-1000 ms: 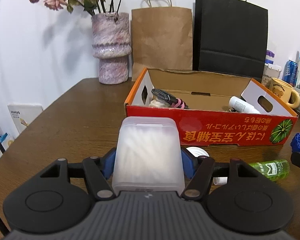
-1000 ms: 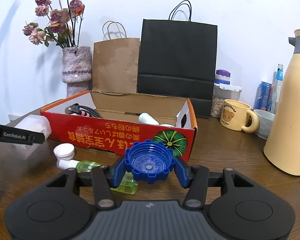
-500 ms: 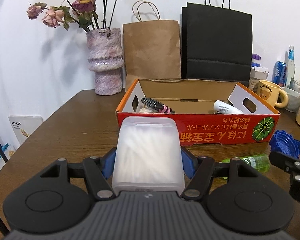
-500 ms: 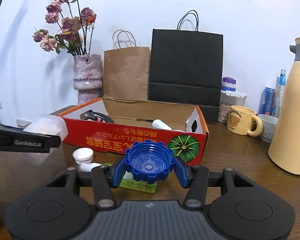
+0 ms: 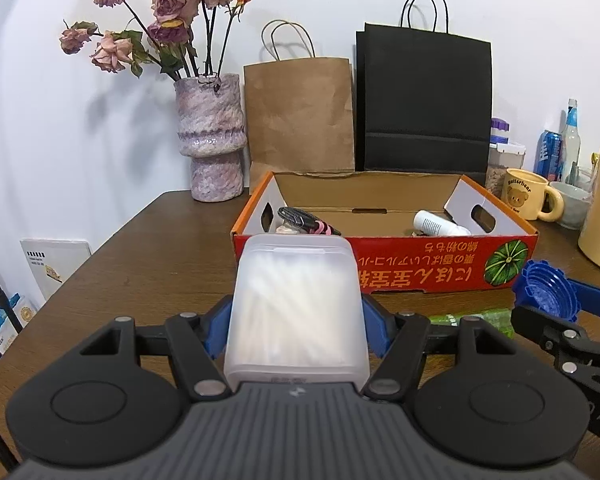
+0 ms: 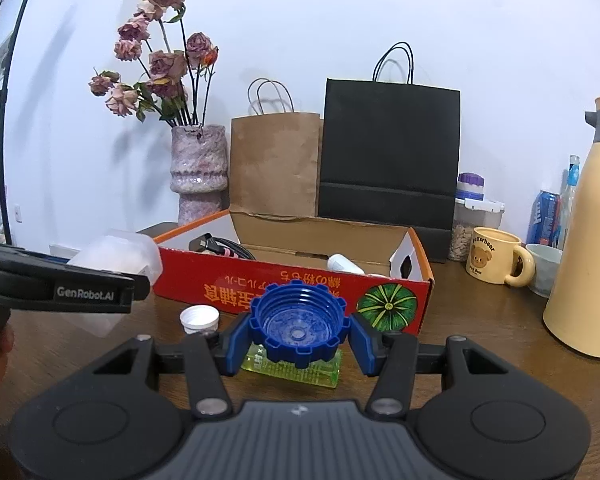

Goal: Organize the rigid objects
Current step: 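Lift the blue cap and clear plastic box off the table with both tools, then carry the clear box and blue cap over the cardboard box with both tools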

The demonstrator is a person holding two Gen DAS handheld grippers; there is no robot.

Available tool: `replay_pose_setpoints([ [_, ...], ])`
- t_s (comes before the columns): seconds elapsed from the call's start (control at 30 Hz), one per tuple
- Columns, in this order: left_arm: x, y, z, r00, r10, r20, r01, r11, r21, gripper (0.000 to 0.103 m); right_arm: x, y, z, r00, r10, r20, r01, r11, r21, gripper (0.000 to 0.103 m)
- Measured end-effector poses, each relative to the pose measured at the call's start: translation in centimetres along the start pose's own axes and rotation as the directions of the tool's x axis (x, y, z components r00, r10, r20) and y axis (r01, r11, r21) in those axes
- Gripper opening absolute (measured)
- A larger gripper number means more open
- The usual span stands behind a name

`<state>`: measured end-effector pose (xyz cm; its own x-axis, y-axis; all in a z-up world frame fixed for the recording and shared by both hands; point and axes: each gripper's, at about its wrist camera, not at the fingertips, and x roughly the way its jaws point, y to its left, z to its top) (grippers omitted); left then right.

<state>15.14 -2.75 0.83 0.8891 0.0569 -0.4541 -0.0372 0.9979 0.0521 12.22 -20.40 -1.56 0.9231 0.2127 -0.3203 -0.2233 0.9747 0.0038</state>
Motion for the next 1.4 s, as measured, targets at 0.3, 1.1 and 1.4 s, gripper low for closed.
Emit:
replay_pose_setpoints([
  [0.3, -0.3, 0.1, 1.5, 1.0, 0.003, 0.009, -0.003, 1.0, -0.009, 0.066, 0.1, 0.1, 1.8, 1.0, 0.0, 0.029, 0.0, 1.0, -0.006, 0.052],
  [1.1, 3.0, -0.7, 5.8, 0.999, 0.008, 0.043, -0.007, 1.0, -0.018, 0.066, 4.3, -0.4, 5.8, 0.997, -0.03, 0.074, 0.029, 1.0, 0.005, 0.052],
  [1.4, 5.0, -1.1, 7.2, 0.998, 0.025, 0.051, -0.023, 0.999, -0.033, 0.066, 6.8, -0.9, 7.0, 0.996, -0.032, 0.087, 0.03, 0.999, 0.023, 0.052],
])
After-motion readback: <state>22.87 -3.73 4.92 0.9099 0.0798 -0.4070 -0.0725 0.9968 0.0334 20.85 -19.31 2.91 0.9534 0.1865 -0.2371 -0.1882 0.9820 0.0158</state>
